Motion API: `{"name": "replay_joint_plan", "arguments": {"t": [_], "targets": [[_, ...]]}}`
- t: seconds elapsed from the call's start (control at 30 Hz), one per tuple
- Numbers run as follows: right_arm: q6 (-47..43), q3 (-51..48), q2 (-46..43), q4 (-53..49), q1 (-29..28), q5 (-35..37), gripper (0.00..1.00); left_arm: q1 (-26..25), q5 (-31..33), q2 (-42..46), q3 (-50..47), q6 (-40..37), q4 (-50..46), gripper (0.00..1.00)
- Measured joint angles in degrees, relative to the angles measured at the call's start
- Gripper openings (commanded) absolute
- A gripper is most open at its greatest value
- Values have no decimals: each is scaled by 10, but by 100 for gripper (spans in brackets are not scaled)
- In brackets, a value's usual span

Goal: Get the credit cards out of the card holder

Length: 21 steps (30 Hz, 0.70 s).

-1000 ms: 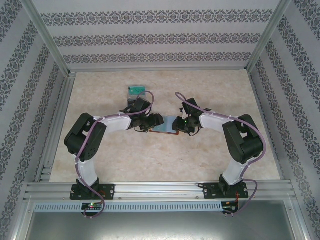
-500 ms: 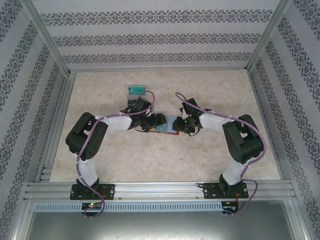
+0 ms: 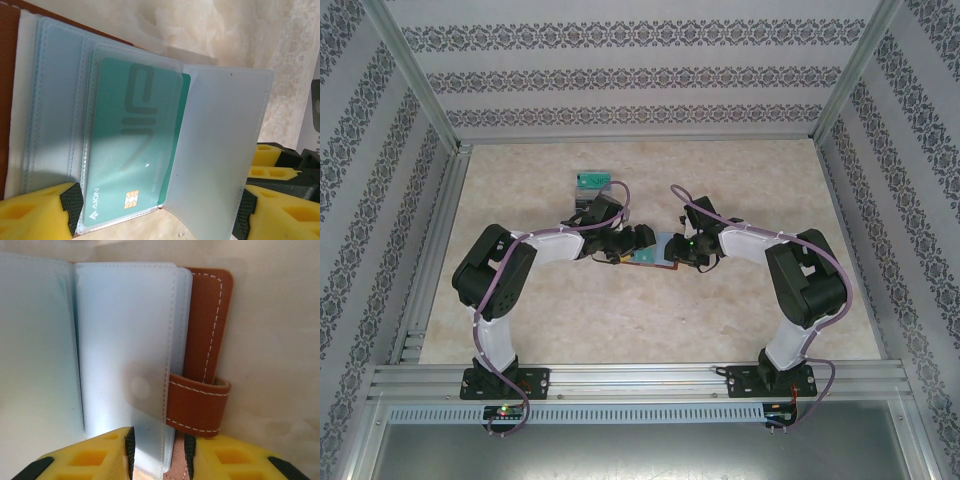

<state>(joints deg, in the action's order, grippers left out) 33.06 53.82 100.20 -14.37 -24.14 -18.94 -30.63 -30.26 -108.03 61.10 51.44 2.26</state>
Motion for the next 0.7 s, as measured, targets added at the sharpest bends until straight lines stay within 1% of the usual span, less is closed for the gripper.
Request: {"name": "replay_joint_plan", "arguments": {"t": [0.03,0.07,0.13,0.27,0.37,0.5,0.6,0.7], "targets": [[0,-1,-1,1,0,-1,38,0,0,0,0,0,1,85],[0,-2,-2,4,0,-3,40,0,-2,0,0,0,2,92],[0,-7,-5,10,0,-6,41,0,-7,1,-1,3,12,94],[0,-10,-7,14,4,-10,43,0,-12,1,-4,5,23,94],[0,-11,-8,16,7,-14,47,0,-12,1,-4,7,23,90],[2,-19,-20,15,14,-10,48,0,-9,0,-4,6,20,86],[2,-42,-49,4,32,6,46,0,-6,0,-4,6,16,86],[5,-50,-87,-10,47,17,37,0,-6,0,-4,6,16,86]]}}
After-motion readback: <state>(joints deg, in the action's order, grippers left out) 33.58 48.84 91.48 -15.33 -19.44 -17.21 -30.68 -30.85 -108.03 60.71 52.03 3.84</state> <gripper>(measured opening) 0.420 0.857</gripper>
